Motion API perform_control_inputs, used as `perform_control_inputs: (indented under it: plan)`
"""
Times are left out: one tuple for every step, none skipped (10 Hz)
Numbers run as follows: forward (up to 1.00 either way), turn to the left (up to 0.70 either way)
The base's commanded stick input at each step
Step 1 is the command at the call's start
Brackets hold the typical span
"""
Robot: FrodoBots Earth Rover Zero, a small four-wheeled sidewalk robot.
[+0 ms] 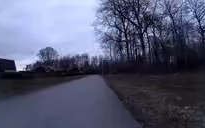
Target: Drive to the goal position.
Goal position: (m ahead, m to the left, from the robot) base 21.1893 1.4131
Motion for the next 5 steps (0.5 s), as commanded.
perform_control_inputs:
  plan:
    - [0.7,0.0]
    - [0.7,0.0]
    - [0.7,0.0]
    - [0.7,0.0]
    - [0.7,0.0]
